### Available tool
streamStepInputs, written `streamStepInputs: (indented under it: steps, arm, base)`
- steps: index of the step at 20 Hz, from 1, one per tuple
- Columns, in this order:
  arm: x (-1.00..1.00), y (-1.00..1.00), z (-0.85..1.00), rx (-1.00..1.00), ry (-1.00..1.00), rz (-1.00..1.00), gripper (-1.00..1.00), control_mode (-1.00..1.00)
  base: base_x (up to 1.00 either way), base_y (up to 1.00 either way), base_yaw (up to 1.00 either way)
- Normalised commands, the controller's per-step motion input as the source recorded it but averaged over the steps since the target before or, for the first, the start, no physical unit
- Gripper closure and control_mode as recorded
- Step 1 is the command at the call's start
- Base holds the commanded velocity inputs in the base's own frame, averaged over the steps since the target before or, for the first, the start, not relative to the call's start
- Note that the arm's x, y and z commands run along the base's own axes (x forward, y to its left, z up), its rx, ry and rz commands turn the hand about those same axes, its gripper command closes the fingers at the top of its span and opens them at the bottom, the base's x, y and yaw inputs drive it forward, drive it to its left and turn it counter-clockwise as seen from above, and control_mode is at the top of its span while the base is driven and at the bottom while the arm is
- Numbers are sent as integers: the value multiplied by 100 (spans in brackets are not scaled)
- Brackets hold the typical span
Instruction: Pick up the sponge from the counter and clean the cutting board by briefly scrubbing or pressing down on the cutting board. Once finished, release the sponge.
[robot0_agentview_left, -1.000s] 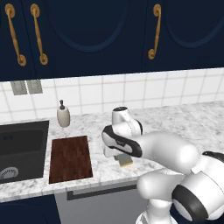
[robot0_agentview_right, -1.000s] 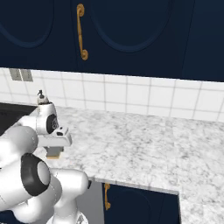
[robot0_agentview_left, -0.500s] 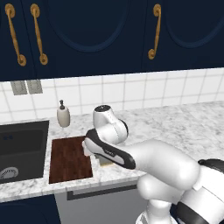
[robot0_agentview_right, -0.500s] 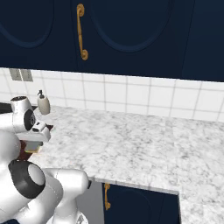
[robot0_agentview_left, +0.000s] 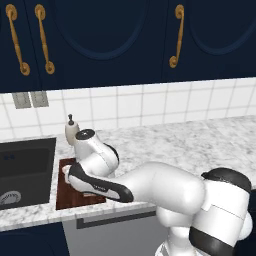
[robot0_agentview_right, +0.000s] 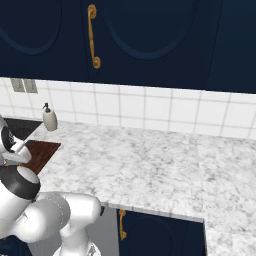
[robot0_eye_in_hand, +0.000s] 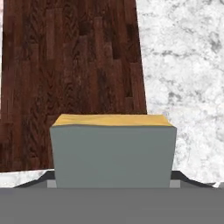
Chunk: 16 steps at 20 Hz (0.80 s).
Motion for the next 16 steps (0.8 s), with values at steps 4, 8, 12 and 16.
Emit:
streamStepInputs:
  steps: [4, 8, 12, 16]
  arm:
    - [0, 83, -5, -5, -11, -11, 100, -100]
    - [0, 48, -3, -10, -10, -13, 100, -100]
    - [-3, 3, -20, -1, -9, -5, 100, -100]
    - [0, 1, -33, -1, -6, -2, 100, -100]
  base:
    - [0, 0, 0]
    - [0, 0, 0]
    - [0, 0, 0]
    - [0, 0, 0]
